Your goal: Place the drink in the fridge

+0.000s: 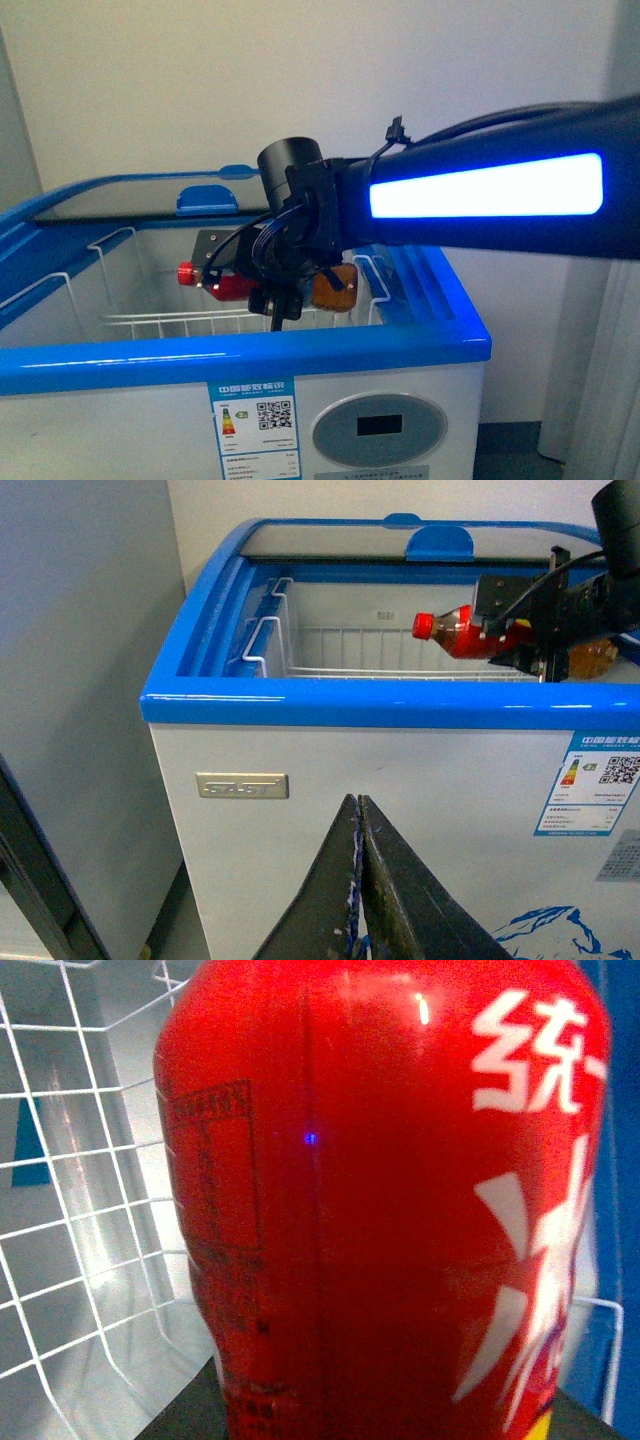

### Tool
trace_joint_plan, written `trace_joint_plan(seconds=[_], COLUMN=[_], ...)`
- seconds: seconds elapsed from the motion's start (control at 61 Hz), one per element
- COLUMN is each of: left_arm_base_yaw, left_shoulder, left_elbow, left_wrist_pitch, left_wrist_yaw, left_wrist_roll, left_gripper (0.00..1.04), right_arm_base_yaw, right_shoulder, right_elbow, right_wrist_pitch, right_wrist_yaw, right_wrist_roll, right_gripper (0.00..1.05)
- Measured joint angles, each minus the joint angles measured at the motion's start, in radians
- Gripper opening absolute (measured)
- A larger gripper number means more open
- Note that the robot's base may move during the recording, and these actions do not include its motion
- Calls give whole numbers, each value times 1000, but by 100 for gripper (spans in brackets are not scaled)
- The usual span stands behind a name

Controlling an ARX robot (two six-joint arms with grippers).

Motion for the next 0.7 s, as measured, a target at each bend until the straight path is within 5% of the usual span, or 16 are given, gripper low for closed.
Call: trace_joint_plan(seconds=[0.213,0.459,0.705], left_arm_base_yaw=[0,0,0], left_shoulder=[0,0,0], left_elbow=[0,0,0], left_wrist_pitch=[0,0,0], left_wrist_yaw=[0,0,0], left_wrist_roll=[0,0,0], left_gripper=[3,3,3], right_arm_base_yaw=[13,33,45], right_shoulder=[173,200,50], right_elbow=[204,196,-72], right_wrist_pitch=[-62,-42,49], right_wrist_yaw=[15,9,-61], right_wrist_roll=[33,59,70], right_gripper=[37,38,83])
